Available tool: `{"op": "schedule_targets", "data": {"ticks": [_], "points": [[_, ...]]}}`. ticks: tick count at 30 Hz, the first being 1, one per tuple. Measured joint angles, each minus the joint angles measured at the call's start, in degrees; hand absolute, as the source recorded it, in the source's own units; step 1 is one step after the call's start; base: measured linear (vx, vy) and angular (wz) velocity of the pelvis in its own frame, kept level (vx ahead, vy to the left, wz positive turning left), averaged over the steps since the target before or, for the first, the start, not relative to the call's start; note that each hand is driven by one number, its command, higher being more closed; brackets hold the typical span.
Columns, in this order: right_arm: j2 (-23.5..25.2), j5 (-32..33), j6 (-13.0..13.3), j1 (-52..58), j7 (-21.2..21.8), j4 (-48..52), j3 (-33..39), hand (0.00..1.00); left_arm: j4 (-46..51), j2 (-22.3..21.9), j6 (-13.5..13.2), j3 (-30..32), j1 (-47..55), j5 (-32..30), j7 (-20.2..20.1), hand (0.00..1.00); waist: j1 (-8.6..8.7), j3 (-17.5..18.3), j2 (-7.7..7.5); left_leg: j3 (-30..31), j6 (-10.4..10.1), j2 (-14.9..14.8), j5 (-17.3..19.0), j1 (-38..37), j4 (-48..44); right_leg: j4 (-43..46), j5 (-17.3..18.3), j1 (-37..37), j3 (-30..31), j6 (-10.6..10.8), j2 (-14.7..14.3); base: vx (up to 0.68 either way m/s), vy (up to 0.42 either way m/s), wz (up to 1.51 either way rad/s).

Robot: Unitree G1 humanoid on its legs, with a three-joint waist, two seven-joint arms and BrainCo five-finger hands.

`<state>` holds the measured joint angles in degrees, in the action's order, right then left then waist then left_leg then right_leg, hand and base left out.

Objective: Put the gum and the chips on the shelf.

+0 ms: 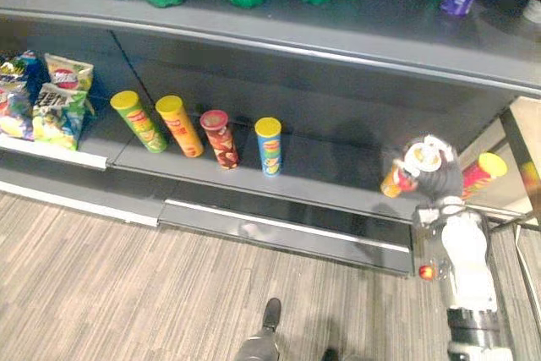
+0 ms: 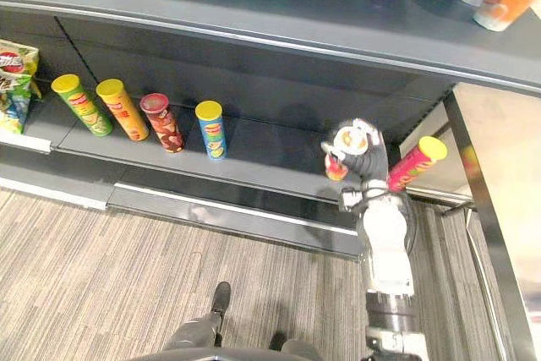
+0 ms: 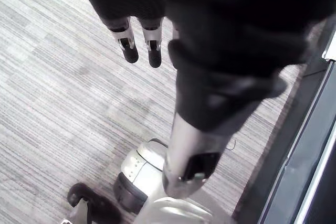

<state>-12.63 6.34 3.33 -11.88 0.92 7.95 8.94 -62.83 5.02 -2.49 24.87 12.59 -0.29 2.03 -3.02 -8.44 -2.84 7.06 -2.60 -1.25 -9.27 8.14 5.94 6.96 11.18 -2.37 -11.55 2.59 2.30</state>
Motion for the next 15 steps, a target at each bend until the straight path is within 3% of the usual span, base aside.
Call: {"op": "schedule_targets", "data": {"ticks": [5,15], "points": [[-4.71,2.69,1.10,-4.40,-0.02,3.17,-0.09,1.00,-0.80,0.37,0.03,0.11,0.01,-0.51,-0.10,0.00,1.22,1.13,-0.05,-0.34,0.03,-0.52,0.76,-0.37,0.01,-0.59,-0.62,-0.22,1.02,-0.27,-0.48,-0.04,-0.006,-0.09],[-10.56,9.01,2.72,-10.52,-0.40,5.01,-0.60,1.00,-2.34,0.75,0.18,0.12,0.01,-0.85,-0.53,0.00,1.63,3.25,0.01,-2.16,0.08,-1.00,0.71,-0.99,0.01,-2.38,-1.64,-0.95,2.26,-0.19,-0.70,-0.04,0.001,-0.09]]}}
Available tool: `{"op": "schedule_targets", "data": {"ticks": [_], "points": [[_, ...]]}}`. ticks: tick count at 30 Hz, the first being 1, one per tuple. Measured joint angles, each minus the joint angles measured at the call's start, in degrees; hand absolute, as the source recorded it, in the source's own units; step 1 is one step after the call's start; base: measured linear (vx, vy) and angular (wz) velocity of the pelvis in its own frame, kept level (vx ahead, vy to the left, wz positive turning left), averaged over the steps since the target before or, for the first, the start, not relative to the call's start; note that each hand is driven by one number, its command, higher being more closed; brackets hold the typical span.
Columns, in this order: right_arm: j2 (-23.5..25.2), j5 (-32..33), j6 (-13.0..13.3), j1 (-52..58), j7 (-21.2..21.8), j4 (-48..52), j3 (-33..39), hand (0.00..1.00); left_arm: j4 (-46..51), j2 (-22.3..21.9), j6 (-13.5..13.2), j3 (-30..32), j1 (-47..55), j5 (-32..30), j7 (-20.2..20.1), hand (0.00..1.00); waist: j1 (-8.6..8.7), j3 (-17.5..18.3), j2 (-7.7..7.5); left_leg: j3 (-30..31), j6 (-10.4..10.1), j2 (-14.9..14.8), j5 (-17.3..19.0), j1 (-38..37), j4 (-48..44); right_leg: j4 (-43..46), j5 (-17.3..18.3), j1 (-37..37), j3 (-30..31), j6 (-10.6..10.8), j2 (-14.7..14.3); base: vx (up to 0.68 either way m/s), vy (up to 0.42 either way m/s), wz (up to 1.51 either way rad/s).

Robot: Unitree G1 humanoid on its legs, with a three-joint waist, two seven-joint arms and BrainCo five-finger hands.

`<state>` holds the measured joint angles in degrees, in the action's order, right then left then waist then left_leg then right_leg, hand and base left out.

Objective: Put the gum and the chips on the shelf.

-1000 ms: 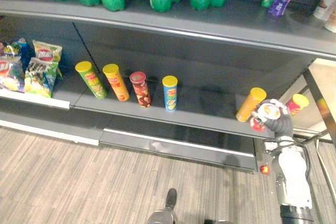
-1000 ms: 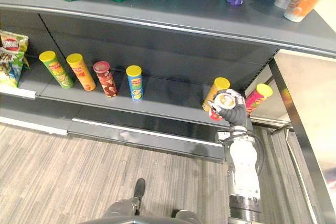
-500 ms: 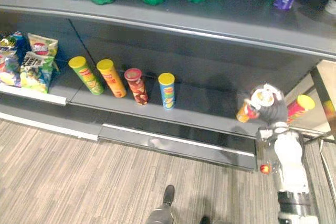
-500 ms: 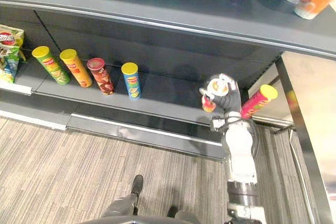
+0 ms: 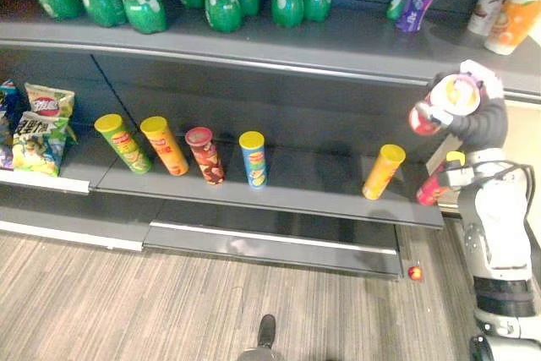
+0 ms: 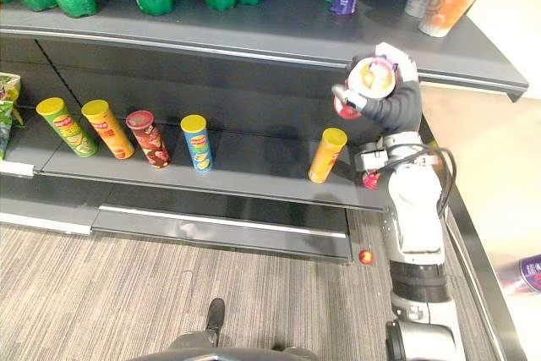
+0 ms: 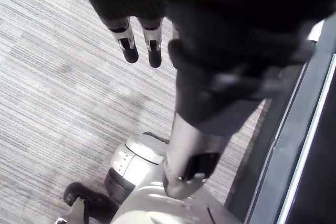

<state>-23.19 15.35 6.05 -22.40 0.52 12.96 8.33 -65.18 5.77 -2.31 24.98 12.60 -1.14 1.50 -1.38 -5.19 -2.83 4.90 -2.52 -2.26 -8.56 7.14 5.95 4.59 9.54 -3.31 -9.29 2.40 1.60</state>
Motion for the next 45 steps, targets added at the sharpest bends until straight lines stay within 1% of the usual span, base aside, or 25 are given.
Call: {"op": "schedule_targets", "data": {"ticks": [5,7,10,11,14,16,20,23,24,25,26,27,29,30,36,42,45], "points": [[-0.65,0.93,0.26,-5.47,-0.15,-2.40,-1.64,1.00,-0.25,0.69,0.00,-0.67,0.00,0.02,-0.26,0.00,-0.10,0.30,-0.48,-0.10,0.03,0.01,-0.10,-0.08,0.00,-0.03,-0.01,-0.09,-0.05,0.01,0.02,0.00,0.000,0.00],[-0.87,0.91,0.17,-10.55,-0.23,-7.80,-3.11,1.00,-0.21,0.84,-0.02,-1.83,-0.01,0.02,-0.32,0.00,-0.22,0.31,-0.48,-0.12,-0.17,0.02,-0.27,-0.24,0.01,-0.03,-0.01,-0.25,-0.06,0.01,0.03,0.00,0.000,0.00],[-3.04,1.03,-0.79,-19.61,-0.87,-17.81,-5.89,1.00,-0.20,0.89,0.03,-2.58,0.03,0.04,-0.33,0.00,-0.67,0.30,-0.48,0.14,-0.12,0.02,-0.35,-0.22,0.02,-0.04,-0.02,-0.35,-0.22,0.01,0.00,-0.01,-0.007,0.04],[-3.29,1.15,-0.82,-21.20,-0.91,-19.36,-6.42,1.00,-0.22,0.89,0.05,-2.63,0.04,0.06,-0.31,0.00,-0.81,0.30,-0.48,0.16,-0.12,0.02,-0.35,-0.23,0.02,-0.05,-0.02,-0.36,-0.22,0.01,-0.01,-0.01,-0.011,0.03],[-3.49,4.12,-0.92,-28.89,-0.42,-27.48,-7.69,1.00,-0.17,0.92,0.14,-2.67,0.03,0.40,-0.16,0.00,-1.83,0.30,-0.48,0.43,-0.12,0.06,-0.45,-0.32,0.02,-0.44,-0.13,-0.80,-0.50,-0.14,-0.07,0.00,-0.011,0.05],[-3.63,6.17,-1.17,-33.51,0.39,-32.66,-8.34,1.00,-0.04,0.93,0.33,-2.69,0.02,0.48,-0.13,0.00,-2.08,0.28,-0.46,0.52,-0.13,0.03,-0.45,-0.32,0.02,-0.54,-0.14,-0.85,-0.53,-0.12,-0.16,0.00,-0.006,0.02],[-3.90,9.59,-2.35,-40.34,3.55,-41.28,-9.30,1.00,0.01,0.94,0.35,-2.99,-0.17,1.00,-0.05,0.00,-3.29,0.25,-0.41,0.63,-0.17,-0.09,-0.45,-0.28,0.02,-0.62,-0.15,-0.87,-0.57,-0.13,-0.33,0.00,0.000,0.00],[-3.83,9.99,-3.28,-42.82,6.28,-45.74,-9.51,1.00,0.01,0.95,0.36,-3.65,-0.66,1.02,0.07,0.00,-3.74,0.19,-0.38,0.73,-0.29,-0.13,-0.43,-0.22,0.02,-0.67,-0.15,-0.88,-0.67,-0.14,-0.42,0.00,-0.003,0.01],[-3.83,8.42,-4.04,-43.63,5.88,-47.61,-9.95,1.00,-0.01,0.95,0.37,-4.09,-1.12,1.04,0.17,0.00,-3.78,0.15,-0.36,0.80,-0.32,-0.13,-0.44,-0.19,0.02,-0.70,-0.14,-0.88,-0.76,-0.14,-0.44,0.00,0.000,0.00],[-3.73,4.52,-4.57,-43.93,3.16,-47.81,-10.50,1.00,0.00,0.96,0.37,-4.34,-1.30,1.06,0.22,0.00,-3.77,0.13,-0.34,0.81,-0.33,-0.14,-0.44,-0.19,0.02,-0.71,-0.14,-0.88,-0.78,-0.14,-0.44,0.00,0.000,0.00],[-3.66,-0.06,-5.29,-44.57,-0.47,-48.90,-10.97,1.00,0.01,0.94,0.36,-4.41,-1.72,1.07,0.22,0.00,-3.77,0.04,-0.33,0.85,-0.33,-0.14,-0.44,-0.16,0.02,-0.72,-0.14,-0.89,-0.83,-0.14,-0.46,0.00,0.000,0.00],[-3.70,-2.83,-6.01,-45.48,-3.00,-50.68,-10.90,1.00,0.23,0.94,0.34,-4.45,-2.15,1.12,0.23,0.00,-3.74,-0.26,-0.35,0.96,-0.32,-0.15,-0.45,-0.16,0.03,-0.73,-0.14,-0.91,-0.93,-0.14,-0.48,0.00,0.000,0.00],[-3.75,-4.23,-6.91,-46.60,-4.54,-52.27,-10.84,1.00,0.23,0.95,0.34,-4.45,-2.73,1.42,0.23,0.00,-3.61,-0.99,-0.37,0.98,-0.33,-0.17,-0.46,-0.13,0.03,-0.77,-0.14,-0.91,-0.98,-0.14,-0.49,0.00,0.000,0.00],[-3.79,-4.23,-7.04,-46.77,-5.09,-52.28,-10.84,1.00,0.25,0.95,0.34,-4.44,-3.08,2.74,0.23,0.00,-3.55,-1.51,-0.37,0.97,-0.32,-0.17,-0.47,-0.13,0.04,-0.77,-0.15,-0.91,-0.98,-0.15,-0.50,0.00,0.000,0.00],[-3.92,-4.18,-7.24,-48.90,-4.80,-53.62,-10.86,1.00,0.49,0.96,0.34,-4.43,-3.92,3.27,0.24,0.00,-3.32,-2.60,-0.70,0.58,-0.24,-0.19,-0.69,-0.12,0.05,-0.92,-0.15,-0.86,-0.84,-0.15,-0.47,0.00,0.000,0.00],[-5.16,-4.10,-7.26,-50.84,-3.58,-54.36,-11.00,1.00,0.73,0.92,0.36,-4.45,-3.90,3.27,0.23,0.00,-3.13,-2.74,-0.88,0.27,-0.34,-0.44,-0.79,-0.29,0.05,-0.80,-0.17,-0.78,-0.39,-0.17,-0.61,0.00,0.000,-0.02],[-5.16,-4.09,-7.26,-50.83,-2.72,-54.24,-11.48,1.00,0.74,0.92,0.36,-4.41,-3.81,3.27,0.23,0.00,-2.31,-2.81,-0.77,0.20,-0.45,-0.63,-0.77,-0.31,0.05,-0.79,-0.36,-0.69,-0.09,-0.49,-0.77,0.00,0.000,-0.05]]}}
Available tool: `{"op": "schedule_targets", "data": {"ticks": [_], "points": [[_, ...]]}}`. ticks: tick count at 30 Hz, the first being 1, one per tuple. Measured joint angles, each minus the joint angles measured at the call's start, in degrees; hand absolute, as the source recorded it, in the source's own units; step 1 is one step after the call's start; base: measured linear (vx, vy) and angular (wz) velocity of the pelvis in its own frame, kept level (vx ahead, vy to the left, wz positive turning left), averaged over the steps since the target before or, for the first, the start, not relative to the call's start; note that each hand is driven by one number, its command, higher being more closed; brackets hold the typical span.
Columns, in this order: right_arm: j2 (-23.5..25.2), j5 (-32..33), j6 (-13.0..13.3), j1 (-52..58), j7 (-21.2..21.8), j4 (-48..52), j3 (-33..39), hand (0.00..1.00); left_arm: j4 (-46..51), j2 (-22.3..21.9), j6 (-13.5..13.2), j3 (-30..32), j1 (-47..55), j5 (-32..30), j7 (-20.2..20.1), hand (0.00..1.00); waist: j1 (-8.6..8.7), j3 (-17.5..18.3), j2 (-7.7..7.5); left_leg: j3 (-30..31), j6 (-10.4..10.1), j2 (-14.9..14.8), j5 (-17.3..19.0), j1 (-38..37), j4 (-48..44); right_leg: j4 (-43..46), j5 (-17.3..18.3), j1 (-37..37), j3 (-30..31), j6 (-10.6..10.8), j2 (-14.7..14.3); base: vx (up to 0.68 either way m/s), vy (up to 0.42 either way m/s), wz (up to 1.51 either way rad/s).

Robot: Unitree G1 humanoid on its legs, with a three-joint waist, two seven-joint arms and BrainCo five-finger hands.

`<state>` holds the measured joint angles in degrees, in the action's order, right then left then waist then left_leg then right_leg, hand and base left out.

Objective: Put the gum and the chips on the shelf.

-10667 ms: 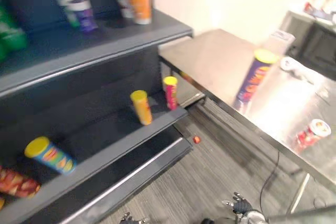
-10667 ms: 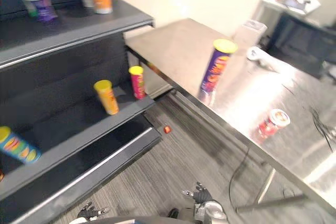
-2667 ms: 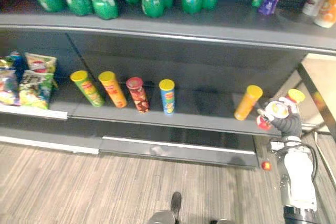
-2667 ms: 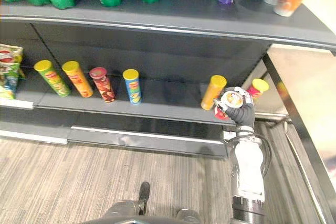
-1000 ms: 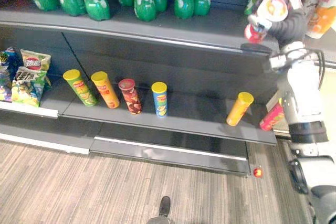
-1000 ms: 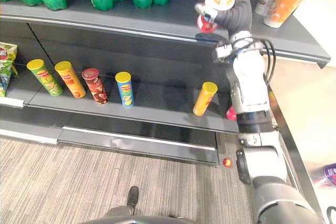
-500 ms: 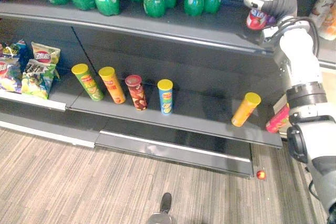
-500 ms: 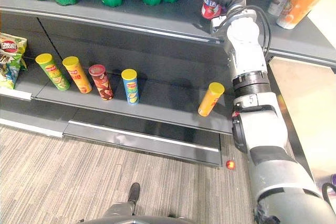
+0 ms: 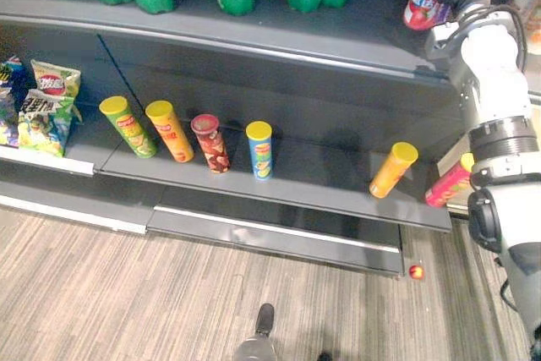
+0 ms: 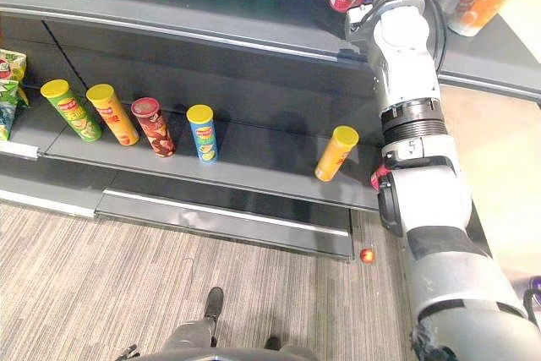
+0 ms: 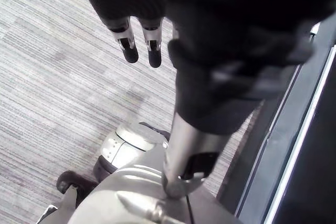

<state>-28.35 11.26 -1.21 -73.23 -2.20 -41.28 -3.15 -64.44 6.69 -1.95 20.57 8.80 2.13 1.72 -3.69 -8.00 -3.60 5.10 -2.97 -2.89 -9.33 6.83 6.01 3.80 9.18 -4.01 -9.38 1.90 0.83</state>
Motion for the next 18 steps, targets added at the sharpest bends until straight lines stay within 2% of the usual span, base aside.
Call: {"op": "schedule_targets", "data": {"ticks": [4,9,14,18], "points": [[-1.24,0.00,0.02,2.11,1.09,4.71,-2.43,1.00,0.01,0.03,0.01,0.14,0.02,0.00,-0.03,0.00,0.34,-0.06,0.04,-1.17,-0.31,-0.59,0.44,0.04,0.00,0.26,-0.25,0.68,1.13,-0.30,-0.31,-0.03,-0.001,-0.16],[-4.51,0.00,0.19,9.77,2.89,12.03,-2.81,1.00,-0.03,0.09,0.04,0.16,0.06,-0.02,-0.15,0.00,0.69,-0.07,0.02,-1.52,-0.07,-0.70,0.42,-0.01,0.00,0.17,-0.36,0.74,1.45,-0.25,-0.39,-0.01,-0.002,-0.03],[-4.93,0.07,0.93,12.68,4.09,16.27,-3.11,1.00,-0.06,0.30,0.04,0.14,0.43,-0.14,-0.34,0.00,1.70,-0.04,-0.07,-1.91,-0.06,-0.73,0.14,-0.10,0.00,0.11,-0.40,0.72,1.71,-0.21,-0.38,0.00,-0.002,-0.01],[-4.93,0.08,2.19,13.60,4.12,16.89,-3.33,1.00,-0.35,0.34,0.01,0.05,0.48,-0.21,-0.36,0.00,1.81,-0.04,-0.07,-2.28,-0.05,-0.83,0.09,-0.33,0.00,0.17,-0.40,0.69,2.12,-0.21,-0.38,0.00,-0.009,-0.05]]}}
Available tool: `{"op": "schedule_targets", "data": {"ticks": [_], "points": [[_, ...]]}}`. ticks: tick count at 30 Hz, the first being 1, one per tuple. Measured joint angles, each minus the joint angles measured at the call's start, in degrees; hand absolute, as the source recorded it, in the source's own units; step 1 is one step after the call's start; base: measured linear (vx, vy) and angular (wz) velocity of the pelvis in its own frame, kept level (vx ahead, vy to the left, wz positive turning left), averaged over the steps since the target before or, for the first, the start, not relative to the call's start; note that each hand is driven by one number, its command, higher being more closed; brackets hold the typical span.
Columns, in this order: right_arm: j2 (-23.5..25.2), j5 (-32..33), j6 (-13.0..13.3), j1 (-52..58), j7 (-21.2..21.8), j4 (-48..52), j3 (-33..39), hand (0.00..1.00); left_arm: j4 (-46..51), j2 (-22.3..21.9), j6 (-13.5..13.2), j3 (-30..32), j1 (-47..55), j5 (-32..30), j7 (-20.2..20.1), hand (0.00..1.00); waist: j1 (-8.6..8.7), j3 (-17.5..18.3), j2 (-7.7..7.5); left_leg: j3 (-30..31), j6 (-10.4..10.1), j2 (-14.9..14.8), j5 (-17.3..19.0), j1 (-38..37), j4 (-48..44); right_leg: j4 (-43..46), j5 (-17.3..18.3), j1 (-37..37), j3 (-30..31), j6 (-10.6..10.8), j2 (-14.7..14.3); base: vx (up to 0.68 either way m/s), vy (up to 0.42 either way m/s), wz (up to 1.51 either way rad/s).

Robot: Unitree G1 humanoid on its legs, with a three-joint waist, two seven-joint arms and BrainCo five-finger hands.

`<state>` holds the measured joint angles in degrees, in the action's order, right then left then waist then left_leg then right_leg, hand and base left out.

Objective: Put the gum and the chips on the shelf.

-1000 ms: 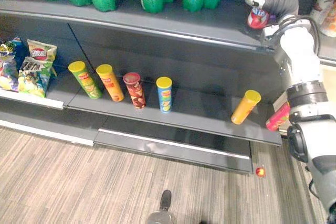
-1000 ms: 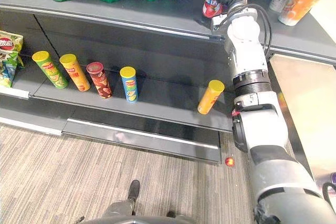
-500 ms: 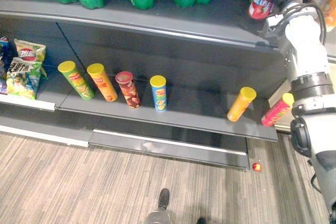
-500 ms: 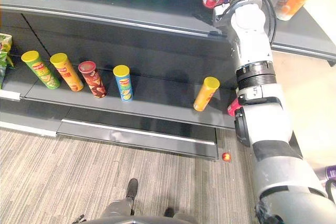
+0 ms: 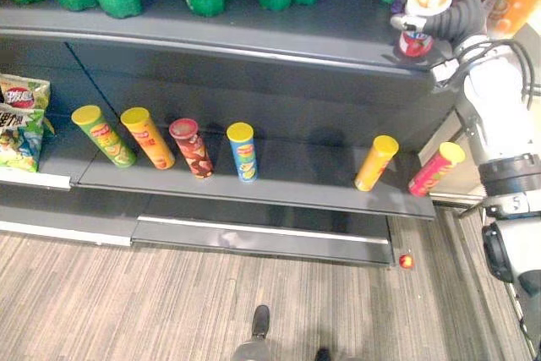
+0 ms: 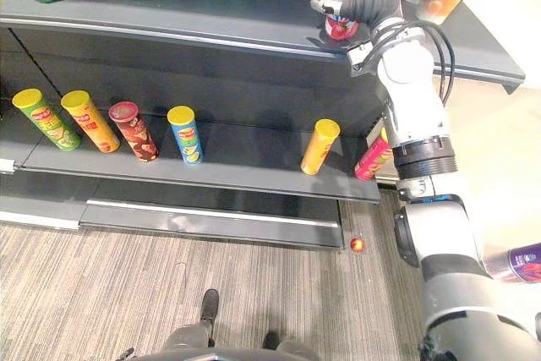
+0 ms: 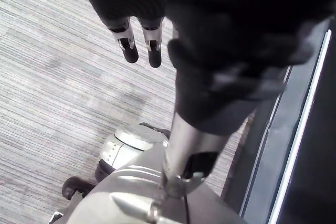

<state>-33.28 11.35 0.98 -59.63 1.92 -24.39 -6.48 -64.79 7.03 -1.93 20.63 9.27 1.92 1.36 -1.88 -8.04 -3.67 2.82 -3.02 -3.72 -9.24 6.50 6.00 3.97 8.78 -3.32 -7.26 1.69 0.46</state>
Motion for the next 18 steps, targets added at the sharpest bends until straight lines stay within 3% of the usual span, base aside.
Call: {"op": "schedule_targets", "data": {"ticks": [11,18], "points": [[0.80,-0.10,1.05,0.68,-2.43,-4.09,1.42,1.00,0.41,0.15,-0.03,-0.69,0.10,-0.37,0.10,0.00,-0.76,-0.16,-0.23,-0.12,0.10,0.82,0.51,-0.76,0.01,0.13,0.54,-0.90,-0.75,0.78,0.75,-0.01,0.004,0.02],[1.82,-0.03,1.03,-2.52,-4.67,-10.42,4.48,1.00,0.79,0.48,-0.03,-1.15,-0.03,-0.25,0.46,0.00,-1.43,-0.79,-1.28,-0.35,0.40,1.33,0.33,-0.50,0.01,-0.07,0.17,-0.74,-0.69,0.93,1.34,0.00,0.004,-0.01]]}}
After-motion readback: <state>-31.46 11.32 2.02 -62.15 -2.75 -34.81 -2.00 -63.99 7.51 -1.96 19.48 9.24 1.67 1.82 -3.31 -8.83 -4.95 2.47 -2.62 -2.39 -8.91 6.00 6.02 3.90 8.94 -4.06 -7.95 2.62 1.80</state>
